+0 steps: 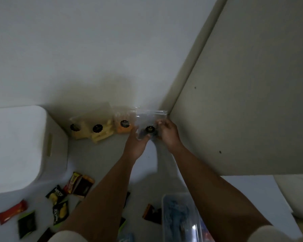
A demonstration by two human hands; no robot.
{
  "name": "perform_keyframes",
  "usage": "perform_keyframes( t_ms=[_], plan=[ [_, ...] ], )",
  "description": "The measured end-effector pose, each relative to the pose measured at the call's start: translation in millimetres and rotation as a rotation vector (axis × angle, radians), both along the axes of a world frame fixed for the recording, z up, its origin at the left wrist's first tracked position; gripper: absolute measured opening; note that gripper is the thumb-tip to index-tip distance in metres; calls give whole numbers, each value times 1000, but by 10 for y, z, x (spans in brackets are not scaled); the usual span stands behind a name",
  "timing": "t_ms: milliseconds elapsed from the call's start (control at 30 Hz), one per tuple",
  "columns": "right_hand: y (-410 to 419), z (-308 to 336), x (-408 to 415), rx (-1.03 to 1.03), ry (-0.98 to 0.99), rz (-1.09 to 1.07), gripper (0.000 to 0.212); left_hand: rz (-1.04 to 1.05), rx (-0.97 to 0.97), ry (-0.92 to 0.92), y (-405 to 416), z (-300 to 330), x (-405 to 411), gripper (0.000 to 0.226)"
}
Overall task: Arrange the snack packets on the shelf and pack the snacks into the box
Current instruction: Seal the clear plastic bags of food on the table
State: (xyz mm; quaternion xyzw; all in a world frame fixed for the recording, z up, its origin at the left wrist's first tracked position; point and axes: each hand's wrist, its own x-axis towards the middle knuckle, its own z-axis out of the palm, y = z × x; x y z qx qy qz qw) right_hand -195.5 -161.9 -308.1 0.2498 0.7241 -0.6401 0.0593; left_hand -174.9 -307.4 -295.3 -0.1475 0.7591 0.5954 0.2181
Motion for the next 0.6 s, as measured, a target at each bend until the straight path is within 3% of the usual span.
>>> perform_keyframes(
  t_ms=[100,300,433,500,600],
  plan=[
    [-52,-86,-205,36,14,-50,13,23,60,20,72,-113,-171,72],
    [-166,-146,-384,89,89,-87,15,73,71,-12,174,-59,-317,58],
    [-173,-146,-335,99,71,-73,20,69,37,-58,117,-177,-311,85],
    [-174,-160,-313,99,59,-81,32,48,25,-66,94,-68,-252,74],
    [-177,-163,-233,127,17,-112,48,1,-38,-61,29,15,-142,39]
  ],
)
